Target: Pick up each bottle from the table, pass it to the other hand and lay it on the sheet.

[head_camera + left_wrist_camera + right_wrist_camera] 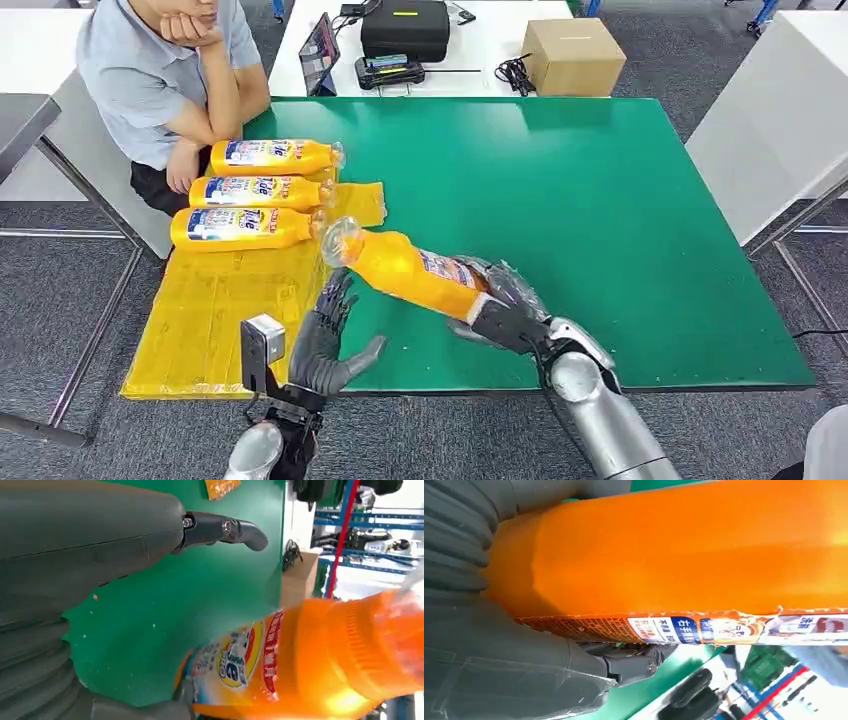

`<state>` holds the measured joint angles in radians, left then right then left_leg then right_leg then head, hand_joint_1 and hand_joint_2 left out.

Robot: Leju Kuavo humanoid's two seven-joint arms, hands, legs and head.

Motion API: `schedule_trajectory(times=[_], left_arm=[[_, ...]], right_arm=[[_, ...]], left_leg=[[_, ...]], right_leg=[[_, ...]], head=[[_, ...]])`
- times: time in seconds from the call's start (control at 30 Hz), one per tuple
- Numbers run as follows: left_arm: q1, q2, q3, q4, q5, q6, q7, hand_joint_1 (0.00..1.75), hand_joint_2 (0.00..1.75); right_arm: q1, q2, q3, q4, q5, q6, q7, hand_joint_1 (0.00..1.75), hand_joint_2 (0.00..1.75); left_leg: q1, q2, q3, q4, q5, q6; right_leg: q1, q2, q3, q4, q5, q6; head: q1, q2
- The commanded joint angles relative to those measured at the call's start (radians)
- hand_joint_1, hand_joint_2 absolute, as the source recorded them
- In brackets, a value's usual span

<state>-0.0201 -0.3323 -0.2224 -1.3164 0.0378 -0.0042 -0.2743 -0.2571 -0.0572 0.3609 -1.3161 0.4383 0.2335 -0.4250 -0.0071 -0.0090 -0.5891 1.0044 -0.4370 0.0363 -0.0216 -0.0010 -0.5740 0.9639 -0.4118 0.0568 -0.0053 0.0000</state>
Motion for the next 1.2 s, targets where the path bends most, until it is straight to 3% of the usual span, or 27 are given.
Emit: schedule_trajectory(times=[0.03, 0.27, 0.9, 1.2], left_arm=[[-0.088, -0.017, -0.006, 0.127, 0.068, -0.022, -0.048, 0.00, 1.75], [-0.080, -0.017, -0.025, 0.089, 0.124, -0.086, -0.067, 0.00, 1.75], [-0.089, -0.017, -0.032, 0.084, 0.121, -0.083, -0.094, 0.00, 1.75], [-0.110, -0.017, -0.018, 0.090, 0.140, -0.078, -0.111, 0.00, 1.75]], right_arm=[[-0.099, 0.100, 0.123, 0.155, -0.011, -0.013, -0.004, 1.75, 1.75], [-0.121, 0.107, 0.133, 0.236, -0.022, -0.017, -0.009, 1.73, 1.75], [-0.128, 0.125, 0.167, 0.290, -0.027, -0.013, -0.017, 1.75, 1.75], [-0.151, 0.125, 0.244, 0.366, -0.022, -0.015, -0.033, 1.75, 1.75]], left_leg=[[0.001, 0.005, 0.003, 0.000, -0.001, -0.003], [0.001, 0.001, 0.002, 0.000, -0.001, -0.001], [0.001, 0.000, 0.001, 0.001, 0.000, -0.002], [0.002, 0.000, 0.002, 0.001, -0.001, -0.002]], right_leg=[[0.002, 0.004, 0.002, 0.000, 0.000, -0.003], [0.001, 0.001, 0.001, 0.000, 0.000, -0.002], [0.001, -0.001, 0.000, 0.000, 0.000, -0.002], [0.002, 0.000, 0.001, 0.000, -0.001, -0.003]], head=[[0.000, 0.000], [0.000, 0.000], [0.000, 0.000], [0.000, 0.000]])
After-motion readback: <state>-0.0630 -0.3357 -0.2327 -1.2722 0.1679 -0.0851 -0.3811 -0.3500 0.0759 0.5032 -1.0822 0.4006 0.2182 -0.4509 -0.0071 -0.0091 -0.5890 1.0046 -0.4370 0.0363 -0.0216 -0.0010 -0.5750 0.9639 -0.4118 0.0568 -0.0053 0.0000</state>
